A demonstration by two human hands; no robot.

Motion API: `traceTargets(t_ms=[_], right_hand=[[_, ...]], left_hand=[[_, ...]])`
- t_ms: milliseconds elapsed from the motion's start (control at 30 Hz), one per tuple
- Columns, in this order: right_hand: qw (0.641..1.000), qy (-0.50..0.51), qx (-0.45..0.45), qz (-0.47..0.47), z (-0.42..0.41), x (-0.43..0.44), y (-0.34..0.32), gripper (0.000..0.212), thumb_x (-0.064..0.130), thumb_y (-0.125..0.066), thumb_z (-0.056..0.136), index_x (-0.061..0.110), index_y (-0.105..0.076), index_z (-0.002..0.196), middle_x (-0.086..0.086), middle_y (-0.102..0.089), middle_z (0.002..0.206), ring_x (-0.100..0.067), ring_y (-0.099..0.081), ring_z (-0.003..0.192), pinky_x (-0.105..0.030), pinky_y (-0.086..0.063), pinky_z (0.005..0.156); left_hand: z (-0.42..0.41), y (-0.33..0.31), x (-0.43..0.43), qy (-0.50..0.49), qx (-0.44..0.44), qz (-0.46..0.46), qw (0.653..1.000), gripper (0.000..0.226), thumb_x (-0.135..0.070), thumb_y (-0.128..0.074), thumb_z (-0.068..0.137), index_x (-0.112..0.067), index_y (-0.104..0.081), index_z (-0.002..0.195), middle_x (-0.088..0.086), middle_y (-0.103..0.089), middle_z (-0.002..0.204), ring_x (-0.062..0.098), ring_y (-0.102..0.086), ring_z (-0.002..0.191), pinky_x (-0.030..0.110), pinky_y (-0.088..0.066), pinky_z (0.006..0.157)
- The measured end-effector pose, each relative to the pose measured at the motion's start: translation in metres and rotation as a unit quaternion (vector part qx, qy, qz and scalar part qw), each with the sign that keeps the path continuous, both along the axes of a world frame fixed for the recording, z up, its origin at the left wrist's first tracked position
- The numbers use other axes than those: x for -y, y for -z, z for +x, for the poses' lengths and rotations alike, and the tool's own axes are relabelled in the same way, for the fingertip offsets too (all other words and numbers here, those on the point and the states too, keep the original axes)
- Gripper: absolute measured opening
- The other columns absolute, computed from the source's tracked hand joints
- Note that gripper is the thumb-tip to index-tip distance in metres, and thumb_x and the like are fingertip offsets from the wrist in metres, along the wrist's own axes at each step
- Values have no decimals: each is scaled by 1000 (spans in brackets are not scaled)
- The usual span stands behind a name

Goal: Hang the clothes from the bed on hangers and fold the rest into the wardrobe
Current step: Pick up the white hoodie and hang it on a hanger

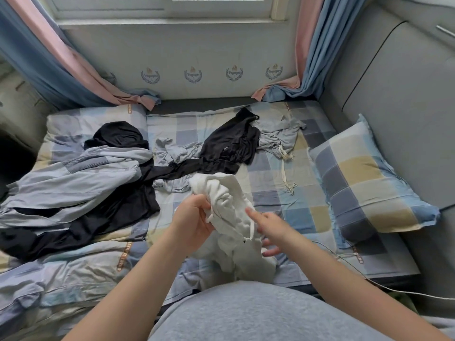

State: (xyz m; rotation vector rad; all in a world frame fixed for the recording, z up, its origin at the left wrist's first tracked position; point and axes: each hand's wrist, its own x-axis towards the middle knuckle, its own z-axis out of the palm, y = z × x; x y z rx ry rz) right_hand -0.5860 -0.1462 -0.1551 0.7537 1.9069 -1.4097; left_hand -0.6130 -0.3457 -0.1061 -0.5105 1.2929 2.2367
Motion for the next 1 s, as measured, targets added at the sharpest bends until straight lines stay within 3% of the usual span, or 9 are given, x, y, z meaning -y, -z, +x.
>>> traceTargets(t_ms=[100, 167, 267, 433, 600, 667, 767, 900, 1000], right_hand=[[993, -80, 82, -7, -3, 15, 13, 69, 68, -63, 76, 14, -61, 118, -7, -62, 96, -26, -65, 75, -34, -57, 62], [992, -72, 92, -40, -6, 18, 22, 38, 41, -65, 78, 7, -63, 97, -7, -59, 71, -21, -55, 53, -32, -54, 60], [990, 55, 54, -114, -5, 19, 30, 7, 2, -55, 87, 5, -53, 81, -7, -47, 51, -16, -41, 39, -26, -43, 47], [928, 279, 12, -245, -10, 3, 21, 25, -7, -29, 88, -3, -54, 88, -16, -50, 76, -29, -51, 66, -37, -46, 62], [895, 309, -49, -319, -10, -11, -20, 41, -4, -33, 83, -5, -60, 113, -19, -58, 93, -30, -56, 76, -41, -48, 74], [891, 300, -62, -335, -9, -12, -34, 42, -2, -39, 75, -6, -62, 109, -17, -57, 88, -28, -55, 73, -39, -46, 73], [885, 304, -70, -346, -8, -10, -46, 39, 1, -39, 73, -4, -60, 105, -14, -54, 84, -25, -51, 71, -35, -37, 68], [859, 353, -91, -360, -10, -16, -50, 38, -2, -38, 76, 2, -56, 110, -14, -52, 92, -25, -53, 78, -40, -40, 92], [847, 376, -98, -363, -10, -22, -51, 47, -3, -43, 66, -2, -57, 111, -15, -50, 99, -26, -53, 84, -40, -35, 101]], left_hand=[[5, -6, -12, 44, -37, 15, 998, 58, 10, -25, 83, -12, -58, 40, 1, -52, 47, 11, -52, 40, 20, -45, 40], [7, -6, -14, 60, -46, 10, 997, 57, 10, -25, 84, -13, -57, 43, 1, -50, 47, 11, -51, 40, 20, -44, 40], [4, -7, -10, 60, -23, -9, 998, 21, 6, -35, 84, -1, -54, 78, 9, -49, 65, 16, -53, 53, 25, -49, 48], [-7, 11, 7, 89, -20, -103, 990, 30, 6, -52, 91, 13, -55, 121, 27, -58, 107, 38, -56, 98, 48, -46, 87], [-1, 43, 9, 123, -9, -244, 962, 20, 4, -67, 89, 2, -63, 108, 20, -69, 99, 26, -68, 82, 34, -60, 66], [0, 54, 5, 149, -38, -349, 924, 7, -9, -68, 93, -5, -63, 89, 14, -70, 87, 25, -68, 78, 42, -59, 74], [-2, 63, 7, 187, -131, -516, 826, 35, -31, -57, 100, -8, -63, 74, 5, -72, 73, 25, -69, 75, 40, -54, 74], [-8, 67, 14, 193, -222, -597, 746, 34, -34, -52, 102, -18, -59, 72, 0, -62, 74, 19, -55, 72, 32, -35, 57], [-12, 63, 13, 134, -197, -468, 851, 30, -29, -56, 102, -16, -66, 77, 3, -67, 79, 15, -59, 74, 32, -42, 66]])
